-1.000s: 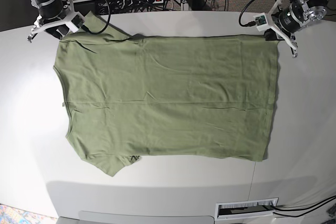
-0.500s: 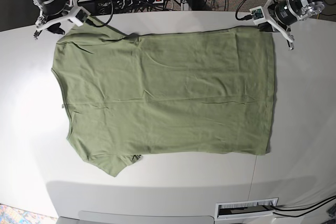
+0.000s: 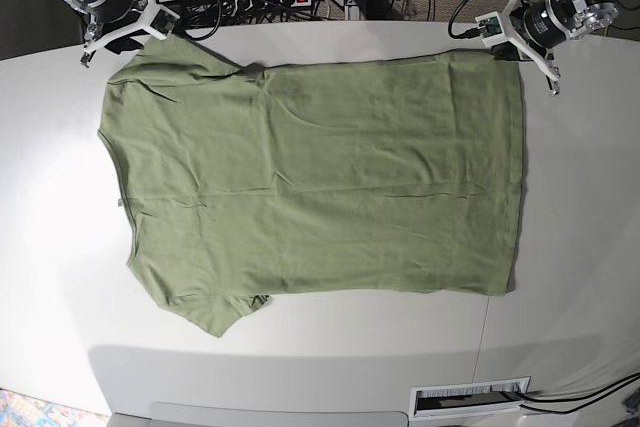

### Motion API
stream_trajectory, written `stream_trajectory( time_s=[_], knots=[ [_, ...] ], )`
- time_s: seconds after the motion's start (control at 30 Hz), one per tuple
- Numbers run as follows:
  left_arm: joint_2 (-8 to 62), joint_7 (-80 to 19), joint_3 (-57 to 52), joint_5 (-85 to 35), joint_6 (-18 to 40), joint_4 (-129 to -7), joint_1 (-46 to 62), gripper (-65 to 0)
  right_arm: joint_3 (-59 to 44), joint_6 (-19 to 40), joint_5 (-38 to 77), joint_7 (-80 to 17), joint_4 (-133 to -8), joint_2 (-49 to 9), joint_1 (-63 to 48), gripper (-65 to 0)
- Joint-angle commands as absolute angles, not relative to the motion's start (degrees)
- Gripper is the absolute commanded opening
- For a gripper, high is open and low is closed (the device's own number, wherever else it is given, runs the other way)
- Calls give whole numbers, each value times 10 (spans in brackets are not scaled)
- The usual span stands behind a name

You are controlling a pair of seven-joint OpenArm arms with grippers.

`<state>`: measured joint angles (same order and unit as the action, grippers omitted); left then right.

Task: Fold the T-shirt properly
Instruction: 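Pinch the shoulder edges of the shirt with both grippers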

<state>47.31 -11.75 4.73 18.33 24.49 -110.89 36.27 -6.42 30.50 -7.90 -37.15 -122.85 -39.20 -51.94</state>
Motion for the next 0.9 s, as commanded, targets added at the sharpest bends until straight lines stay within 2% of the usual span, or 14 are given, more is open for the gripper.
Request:
stream_trajectory(
  time_s=[0.0,0.23,0.33,0.53,0.87],
  knots=[
    [481,-111,44,179,241,-1118,363,-650,-59,303,-80,-359,-1229,-400,-522,-356],
    [481,-111,44,180,241,-1118,363,-650,22,302,-116,-360,-1177,-398,-468,-356],
    [481,-111,44,179,241,-1118,363,-650,46,301,-120,-396,-1175,-398,-442,-356],
    [481,-111,44,179,241,-1118,363,-650,49,301,-120,-439,-1200,-398,-435,-356],
    [481,-111,44,178,241,-1118,363,-650,46,300,-122,-439,-1217,-399,-434,-356]
  ],
)
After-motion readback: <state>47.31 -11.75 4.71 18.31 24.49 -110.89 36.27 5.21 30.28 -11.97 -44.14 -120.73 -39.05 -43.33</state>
